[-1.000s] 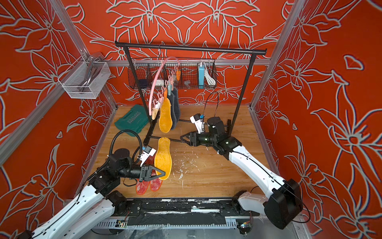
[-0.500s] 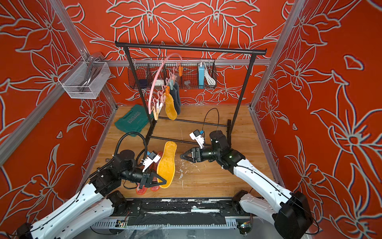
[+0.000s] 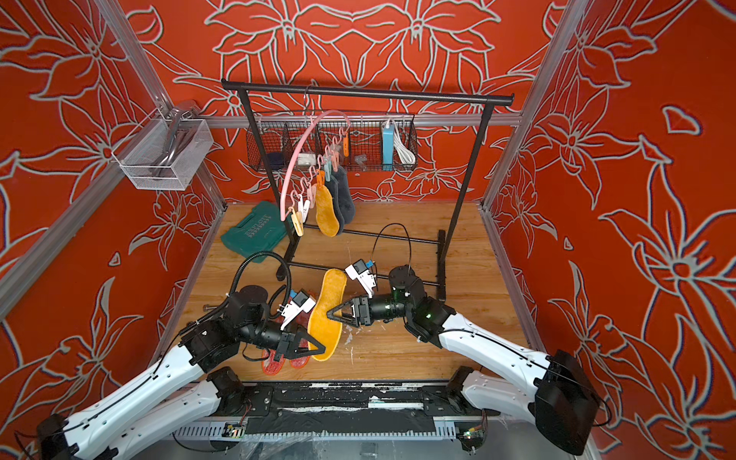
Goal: Take the shoe insoles off the hanger
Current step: Open the clamp at the hanger.
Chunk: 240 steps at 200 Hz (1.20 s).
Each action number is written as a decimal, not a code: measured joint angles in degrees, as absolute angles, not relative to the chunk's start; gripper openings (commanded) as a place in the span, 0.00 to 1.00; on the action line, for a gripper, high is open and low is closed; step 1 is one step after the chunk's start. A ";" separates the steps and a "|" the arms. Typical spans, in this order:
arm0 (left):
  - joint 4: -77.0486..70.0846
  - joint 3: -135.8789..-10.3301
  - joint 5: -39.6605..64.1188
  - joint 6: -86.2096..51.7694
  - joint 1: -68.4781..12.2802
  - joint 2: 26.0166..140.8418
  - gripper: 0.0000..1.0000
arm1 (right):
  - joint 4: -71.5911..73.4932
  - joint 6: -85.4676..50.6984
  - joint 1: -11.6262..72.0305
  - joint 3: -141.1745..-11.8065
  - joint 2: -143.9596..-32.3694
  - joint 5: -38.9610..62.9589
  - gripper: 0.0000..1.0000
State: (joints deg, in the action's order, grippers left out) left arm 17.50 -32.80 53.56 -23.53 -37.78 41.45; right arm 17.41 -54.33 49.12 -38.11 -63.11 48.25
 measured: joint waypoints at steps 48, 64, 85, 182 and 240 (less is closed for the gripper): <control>17.91 -32.97 53.30 -23.27 -37.87 42.76 0.00 | 19.29 -53.60 51.11 -38.70 -64.75 46.50 0.28; 18.37 -33.30 53.06 -23.16 -37.89 43.20 0.00 | 18.74 -52.62 51.46 -38.92 -64.71 45.45 0.18; 18.90 -33.56 52.77 -23.16 -37.89 43.38 0.00 | 16.01 -49.52 51.57 -39.62 -64.29 43.66 0.13; 34.13 -39.51 28.25 -20.45 -37.87 41.43 0.92 | -1.85 -36.73 51.83 -41.10 -65.12 29.85 0.10; 42.85 -42.50 6.70 -22.55 -36.23 40.45 0.98 | -3.27 -35.66 51.83 -41.23 -76.62 29.82 0.12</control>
